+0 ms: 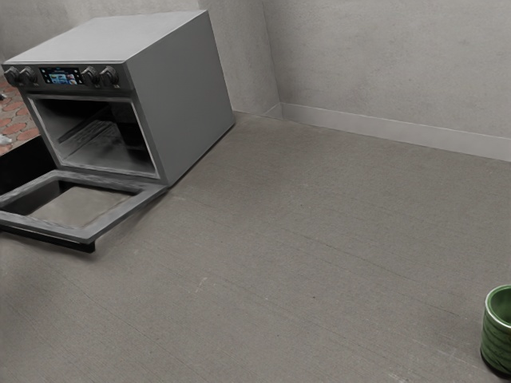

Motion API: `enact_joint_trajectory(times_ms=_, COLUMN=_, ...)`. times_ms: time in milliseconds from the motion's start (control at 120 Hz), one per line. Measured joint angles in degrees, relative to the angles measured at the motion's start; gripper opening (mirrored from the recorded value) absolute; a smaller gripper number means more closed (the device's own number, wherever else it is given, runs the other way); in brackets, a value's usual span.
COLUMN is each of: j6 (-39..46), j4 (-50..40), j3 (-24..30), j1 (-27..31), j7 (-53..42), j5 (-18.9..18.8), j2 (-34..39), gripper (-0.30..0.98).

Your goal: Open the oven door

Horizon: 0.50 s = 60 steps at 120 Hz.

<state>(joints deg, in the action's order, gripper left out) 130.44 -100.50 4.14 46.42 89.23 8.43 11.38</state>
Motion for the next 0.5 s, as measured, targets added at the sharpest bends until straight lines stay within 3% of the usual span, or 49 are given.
enact_joint_trajectory(times_ms=75, j6=-16.6, j4=7.5, j3=-0.1, j1=-12.3, j7=7.1, j5=-0.2, j2=0.4, gripper=0.68)
enact_joint_trajectory(times_ms=133, j6=-26.1, j4=8.9, j3=0.1, j1=-22.5, j7=12.1, j5=-0.2, j2=0.5, gripper=0.69)
enact_joint_trajectory(times_ms=175, j6=-31.2, j4=8.6, j3=0.2, j1=-26.6, j7=15.5, j5=-0.3, j2=0.4, gripper=0.69)
enact_joint_trajectory(times_ms=300, j6=-41.2, j4=7.1, j3=2.5, j1=-30.6, j7=24.2, j5=-1.4, j2=-0.2, gripper=0.69)
enact_joint_trajectory(times_ms=500, j6=-47.3, j4=5.5, j3=4.7, j1=-31.8, j7=35.0, j5=-4.1, j2=-1.2, gripper=0.69)
